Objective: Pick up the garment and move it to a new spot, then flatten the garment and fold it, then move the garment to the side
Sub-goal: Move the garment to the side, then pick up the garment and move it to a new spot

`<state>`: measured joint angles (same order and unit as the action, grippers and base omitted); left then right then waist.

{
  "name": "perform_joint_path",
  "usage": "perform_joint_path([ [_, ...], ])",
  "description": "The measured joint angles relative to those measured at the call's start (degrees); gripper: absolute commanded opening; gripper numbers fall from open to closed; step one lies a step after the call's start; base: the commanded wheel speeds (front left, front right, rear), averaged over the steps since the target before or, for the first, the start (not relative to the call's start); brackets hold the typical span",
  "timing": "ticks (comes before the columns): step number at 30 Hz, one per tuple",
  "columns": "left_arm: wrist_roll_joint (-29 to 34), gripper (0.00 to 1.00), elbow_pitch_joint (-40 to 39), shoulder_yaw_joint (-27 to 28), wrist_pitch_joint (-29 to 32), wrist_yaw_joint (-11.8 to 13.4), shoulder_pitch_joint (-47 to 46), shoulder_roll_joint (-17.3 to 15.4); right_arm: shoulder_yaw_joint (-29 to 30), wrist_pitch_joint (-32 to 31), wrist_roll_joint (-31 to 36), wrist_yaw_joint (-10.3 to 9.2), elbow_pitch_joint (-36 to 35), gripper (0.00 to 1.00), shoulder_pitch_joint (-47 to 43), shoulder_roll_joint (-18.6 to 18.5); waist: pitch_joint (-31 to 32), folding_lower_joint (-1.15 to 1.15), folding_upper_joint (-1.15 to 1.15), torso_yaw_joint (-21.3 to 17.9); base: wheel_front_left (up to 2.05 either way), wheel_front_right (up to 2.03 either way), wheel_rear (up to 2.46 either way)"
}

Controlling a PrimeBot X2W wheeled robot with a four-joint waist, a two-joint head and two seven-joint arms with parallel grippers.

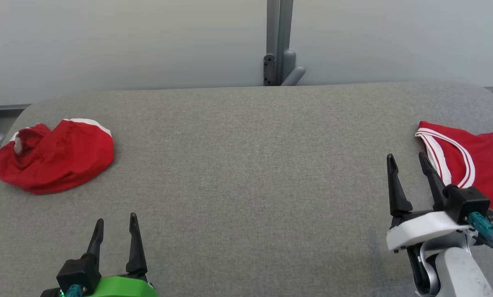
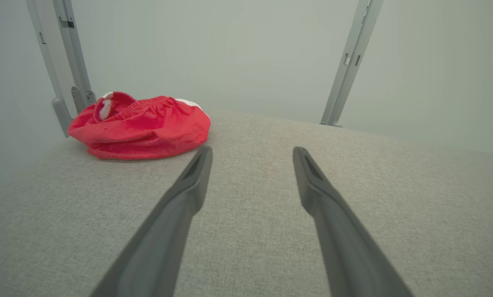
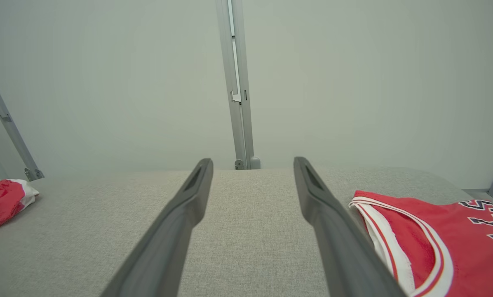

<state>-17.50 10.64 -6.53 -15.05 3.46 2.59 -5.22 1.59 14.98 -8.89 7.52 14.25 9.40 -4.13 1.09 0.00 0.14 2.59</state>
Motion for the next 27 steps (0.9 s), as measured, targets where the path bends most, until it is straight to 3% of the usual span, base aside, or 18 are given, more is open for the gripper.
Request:
perform_joint_path([
  [9,0.93,1.00,0.12,0.08,0.00,-0.92,0.02,0.58,0.08,-0.34,-1.58,0.00,-5.59,1.00,-6.55,1.21,-0.24,0.00,0.00,2.13,0.00,0.00,0.00],
  [27,2.60,1.00,1.03,-0.08,0.01,-1.94,-2.31,1.46,-2.81,-1.22,-2.98,0.00,-6.90,1.00,-8.57,1.25,-1.05,0.00,0.00,1.26,0.00,0.00,0.00],
])
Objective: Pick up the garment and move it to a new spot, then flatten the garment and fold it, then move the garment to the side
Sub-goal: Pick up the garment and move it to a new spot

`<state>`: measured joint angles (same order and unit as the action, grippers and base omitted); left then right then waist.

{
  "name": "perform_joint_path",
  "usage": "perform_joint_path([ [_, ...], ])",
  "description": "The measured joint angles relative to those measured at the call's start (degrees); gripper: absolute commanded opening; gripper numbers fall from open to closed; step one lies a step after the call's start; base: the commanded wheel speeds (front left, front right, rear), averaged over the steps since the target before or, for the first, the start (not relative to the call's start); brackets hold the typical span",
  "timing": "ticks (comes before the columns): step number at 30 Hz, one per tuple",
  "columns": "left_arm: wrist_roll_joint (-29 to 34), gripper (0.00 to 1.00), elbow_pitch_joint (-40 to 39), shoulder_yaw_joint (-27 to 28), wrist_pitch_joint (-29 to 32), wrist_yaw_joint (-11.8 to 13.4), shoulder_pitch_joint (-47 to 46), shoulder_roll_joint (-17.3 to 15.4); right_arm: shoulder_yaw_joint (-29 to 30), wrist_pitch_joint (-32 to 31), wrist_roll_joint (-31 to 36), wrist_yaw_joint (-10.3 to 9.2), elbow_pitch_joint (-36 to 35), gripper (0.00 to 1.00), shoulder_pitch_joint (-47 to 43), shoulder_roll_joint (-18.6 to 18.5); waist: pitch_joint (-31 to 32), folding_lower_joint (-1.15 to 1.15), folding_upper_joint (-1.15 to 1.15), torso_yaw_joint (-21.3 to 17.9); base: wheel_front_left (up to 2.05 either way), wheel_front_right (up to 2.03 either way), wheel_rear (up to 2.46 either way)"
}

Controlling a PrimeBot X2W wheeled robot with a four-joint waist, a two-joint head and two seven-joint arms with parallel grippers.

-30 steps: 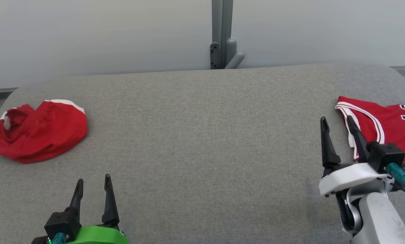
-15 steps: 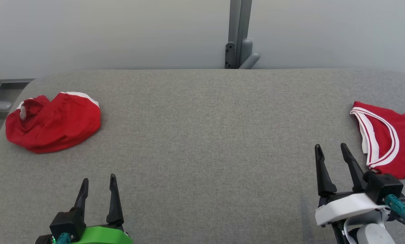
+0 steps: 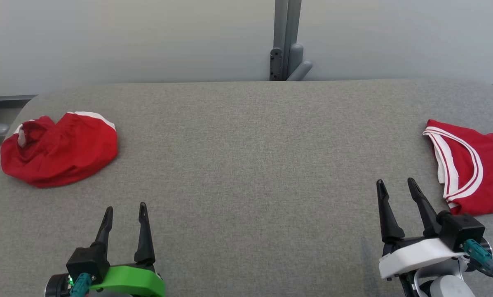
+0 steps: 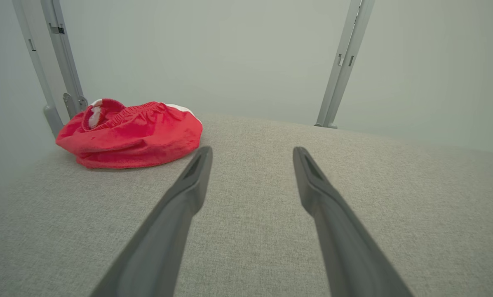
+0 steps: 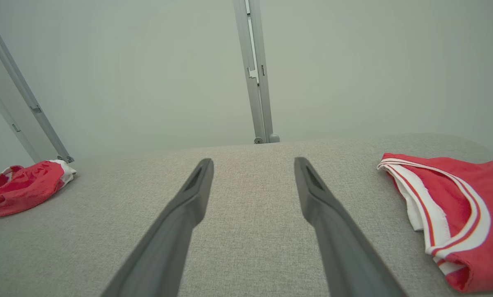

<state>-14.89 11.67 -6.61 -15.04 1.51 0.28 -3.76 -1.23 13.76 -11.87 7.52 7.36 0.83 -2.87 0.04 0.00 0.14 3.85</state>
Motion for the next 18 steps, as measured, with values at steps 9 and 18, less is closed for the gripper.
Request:
perform_joint_path([
  [9,0.41,1.00,0.82,0.18,-0.01,-0.49,-0.87,0.25,-0.35,0.13,-0.14,0.00,0.34,1.00,0.04,-0.01,-0.04,0.00,0.00,-0.19,0.00,0.00,0.00],
  [18,0.77,1.00,1.05,0.51,-0.01,-0.57,-0.87,0.38,-0.33,0.38,-0.16,0.00,0.54,1.00,0.06,-0.01,0.05,0.00,0.00,-0.29,0.00,0.00,0.00],
])
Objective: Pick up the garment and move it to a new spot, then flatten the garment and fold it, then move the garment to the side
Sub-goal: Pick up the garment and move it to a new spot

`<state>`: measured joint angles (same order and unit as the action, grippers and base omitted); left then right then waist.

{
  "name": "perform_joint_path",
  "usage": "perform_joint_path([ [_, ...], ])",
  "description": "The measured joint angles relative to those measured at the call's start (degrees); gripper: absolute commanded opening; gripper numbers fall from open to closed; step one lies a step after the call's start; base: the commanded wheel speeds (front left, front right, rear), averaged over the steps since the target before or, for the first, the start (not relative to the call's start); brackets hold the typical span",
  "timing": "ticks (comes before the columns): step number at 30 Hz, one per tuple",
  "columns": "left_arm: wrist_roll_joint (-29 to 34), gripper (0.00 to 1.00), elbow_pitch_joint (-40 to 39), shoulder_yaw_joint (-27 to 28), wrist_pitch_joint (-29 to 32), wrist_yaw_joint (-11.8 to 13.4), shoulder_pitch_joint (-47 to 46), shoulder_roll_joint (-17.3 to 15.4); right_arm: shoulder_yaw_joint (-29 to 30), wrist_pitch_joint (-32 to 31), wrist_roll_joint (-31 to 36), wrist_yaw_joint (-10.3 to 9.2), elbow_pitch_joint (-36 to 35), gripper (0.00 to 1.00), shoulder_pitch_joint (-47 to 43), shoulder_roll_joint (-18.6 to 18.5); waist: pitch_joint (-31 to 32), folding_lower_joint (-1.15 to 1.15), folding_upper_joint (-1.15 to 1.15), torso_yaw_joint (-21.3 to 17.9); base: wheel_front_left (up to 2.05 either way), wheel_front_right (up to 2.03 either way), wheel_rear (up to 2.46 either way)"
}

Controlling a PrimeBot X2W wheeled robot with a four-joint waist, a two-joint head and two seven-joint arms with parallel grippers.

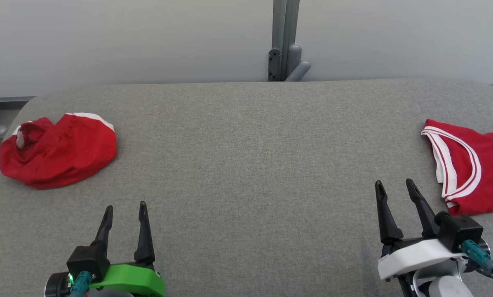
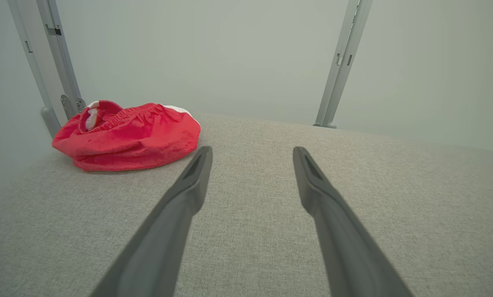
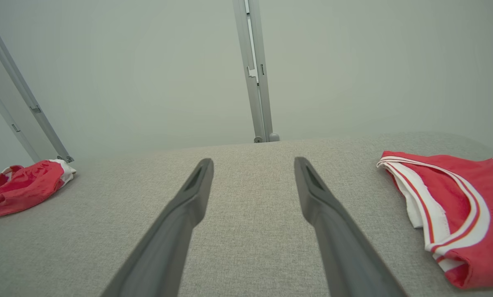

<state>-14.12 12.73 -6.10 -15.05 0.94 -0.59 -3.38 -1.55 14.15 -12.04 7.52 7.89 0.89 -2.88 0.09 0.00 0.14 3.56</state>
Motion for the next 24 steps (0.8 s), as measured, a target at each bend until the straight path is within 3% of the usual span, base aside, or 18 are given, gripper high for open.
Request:
perform_joint_path([
  [15,0.23,1.00,0.12,0.27,0.00,-0.43,-0.02,0.20,0.36,0.10,-0.08,0.00,0.03,1.00,0.02,0.01,0.05,0.00,0.00,0.31,0.00,0.00,0.00],
  [24,0.42,1.00,0.25,0.29,0.00,-0.44,-0.39,0.34,0.66,0.31,-0.07,0.00,-0.63,1.00,0.01,0.00,0.19,0.00,0.00,4.52,0.00,0.00,0.00],
])
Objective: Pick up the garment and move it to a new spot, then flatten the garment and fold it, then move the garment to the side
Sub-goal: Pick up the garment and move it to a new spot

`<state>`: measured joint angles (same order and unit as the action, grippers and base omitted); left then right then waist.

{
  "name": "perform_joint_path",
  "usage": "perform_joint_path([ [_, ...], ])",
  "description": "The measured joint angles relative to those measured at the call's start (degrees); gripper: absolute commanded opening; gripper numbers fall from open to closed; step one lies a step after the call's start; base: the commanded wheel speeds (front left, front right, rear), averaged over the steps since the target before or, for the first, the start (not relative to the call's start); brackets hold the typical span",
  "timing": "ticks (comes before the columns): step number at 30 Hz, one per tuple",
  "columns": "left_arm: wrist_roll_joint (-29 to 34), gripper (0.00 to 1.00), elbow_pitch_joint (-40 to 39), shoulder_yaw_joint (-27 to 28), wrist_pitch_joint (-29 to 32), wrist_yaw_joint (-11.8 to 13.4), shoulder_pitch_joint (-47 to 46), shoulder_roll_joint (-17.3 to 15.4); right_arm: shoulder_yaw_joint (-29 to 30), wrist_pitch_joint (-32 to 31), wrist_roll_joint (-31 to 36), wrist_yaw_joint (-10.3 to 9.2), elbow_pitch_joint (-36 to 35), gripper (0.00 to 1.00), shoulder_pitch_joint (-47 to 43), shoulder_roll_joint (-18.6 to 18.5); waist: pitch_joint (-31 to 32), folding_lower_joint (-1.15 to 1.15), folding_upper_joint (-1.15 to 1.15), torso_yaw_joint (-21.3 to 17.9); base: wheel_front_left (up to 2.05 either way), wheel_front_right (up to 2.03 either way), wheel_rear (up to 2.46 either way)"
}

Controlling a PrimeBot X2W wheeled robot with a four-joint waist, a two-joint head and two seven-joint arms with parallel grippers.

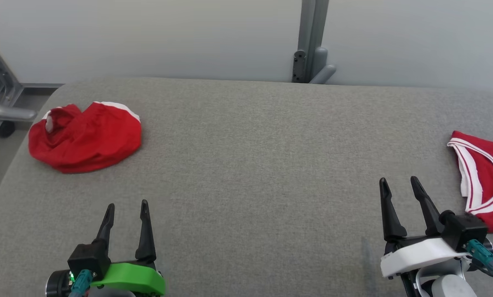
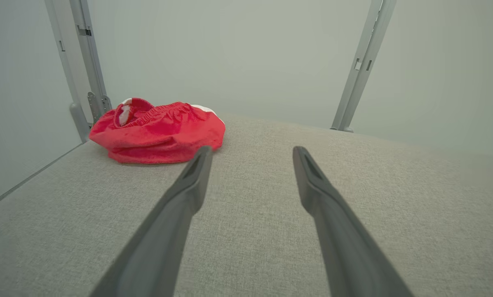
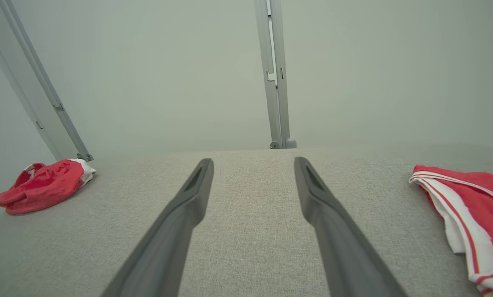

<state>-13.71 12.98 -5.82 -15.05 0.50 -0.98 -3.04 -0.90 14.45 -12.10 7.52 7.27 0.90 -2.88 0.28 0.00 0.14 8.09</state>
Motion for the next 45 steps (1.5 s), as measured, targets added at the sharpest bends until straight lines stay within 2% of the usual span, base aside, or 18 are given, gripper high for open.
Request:
perform_joint_path([
  [17,0.16,1.00,-0.69,2.18,-0.08,0.27,1.86,-0.23,-1.85,0.10,-0.81,0.00,0.70,1.00,0.28,0.00,0.31,0.00,0.00,17.07,0.00,0.00,0.00],
  [23,0.15,1.00,-2.24,3.30,-0.08,0.53,3.63,-0.33,-3.92,0.10,-0.91,0.00,1.75,1.00,1.29,0.10,0.56,0.00,0.00,20.98,0.00,0.00,0.00],
  [37,0.43,1.00,-3.43,2.70,-0.07,-0.58,1.78,-2.00,-3.09,-0.27,0.83,0.00,0.24,1.00,0.82,0.10,-0.37,0.00,0.00,20.41,0.00,0.00,0.00],
  [41,0.69,1.00,-4.74,3.53,0.73,-1.52,-3.75,-5.00,-2.60,-1.04,2.44,0.00,-2.10,1.00,1.58,0.10,-2.58,0.00,0.00,19.13,0.00,0.00,0.00],
  [45,1.72,1.00,-6.53,4.50,3.11,-2.82,-11.41,-9.43,-2.32,-2.03,4.11,0.00,-5.34,1.00,3.67,0.11,-5.65,0.00,0.00,17.29,0.00,0.00,0.00],
])
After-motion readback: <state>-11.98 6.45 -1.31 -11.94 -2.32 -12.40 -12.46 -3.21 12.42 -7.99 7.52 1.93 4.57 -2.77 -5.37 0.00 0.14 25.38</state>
